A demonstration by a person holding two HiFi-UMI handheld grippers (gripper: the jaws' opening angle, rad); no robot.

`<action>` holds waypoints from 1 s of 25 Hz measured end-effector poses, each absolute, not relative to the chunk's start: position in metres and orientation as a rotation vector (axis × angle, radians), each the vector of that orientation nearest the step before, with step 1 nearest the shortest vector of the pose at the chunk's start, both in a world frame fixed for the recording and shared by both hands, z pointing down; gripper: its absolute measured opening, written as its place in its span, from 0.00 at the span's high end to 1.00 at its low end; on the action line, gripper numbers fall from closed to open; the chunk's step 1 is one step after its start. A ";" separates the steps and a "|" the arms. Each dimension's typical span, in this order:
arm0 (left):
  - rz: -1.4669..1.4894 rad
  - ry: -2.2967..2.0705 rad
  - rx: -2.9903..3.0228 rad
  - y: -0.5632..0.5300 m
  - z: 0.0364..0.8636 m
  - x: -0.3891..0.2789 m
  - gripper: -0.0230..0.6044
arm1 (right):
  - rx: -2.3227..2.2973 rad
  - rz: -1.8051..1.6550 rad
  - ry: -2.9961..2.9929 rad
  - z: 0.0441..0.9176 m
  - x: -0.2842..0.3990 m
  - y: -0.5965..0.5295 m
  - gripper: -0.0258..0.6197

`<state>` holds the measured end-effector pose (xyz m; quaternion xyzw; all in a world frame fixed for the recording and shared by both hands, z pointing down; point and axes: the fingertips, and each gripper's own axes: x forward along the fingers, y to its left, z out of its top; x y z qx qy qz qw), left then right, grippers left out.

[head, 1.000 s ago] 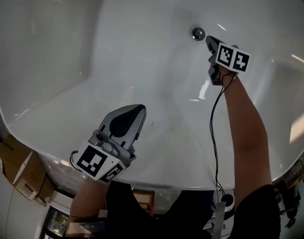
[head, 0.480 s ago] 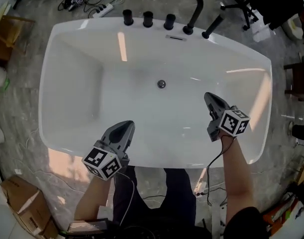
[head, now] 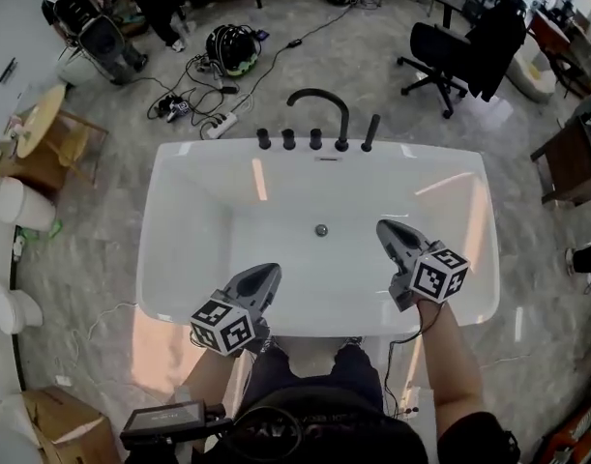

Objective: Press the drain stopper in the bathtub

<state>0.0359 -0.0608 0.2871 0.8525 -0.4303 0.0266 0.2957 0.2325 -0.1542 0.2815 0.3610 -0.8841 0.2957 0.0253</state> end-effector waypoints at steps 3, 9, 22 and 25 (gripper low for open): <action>0.066 -1.134 2.307 -0.053 0.263 0.035 0.95 | 1.126 0.853 -2.799 0.247 0.228 -0.135 0.93; 0.108 -1.131 2.341 -0.034 0.238 0.031 0.95 | 1.172 0.829 -2.857 0.216 0.227 -0.101 0.94; 0.066 -1.092 2.388 -0.030 0.205 0.050 0.95 | 1.213 0.837 -2.826 0.200 0.230 -0.048 0.94; 0.039 -1.072 2.373 -0.025 0.199 0.050 0.95 | 1.188 0.862 -2.831 0.201 0.223 -0.035 0.94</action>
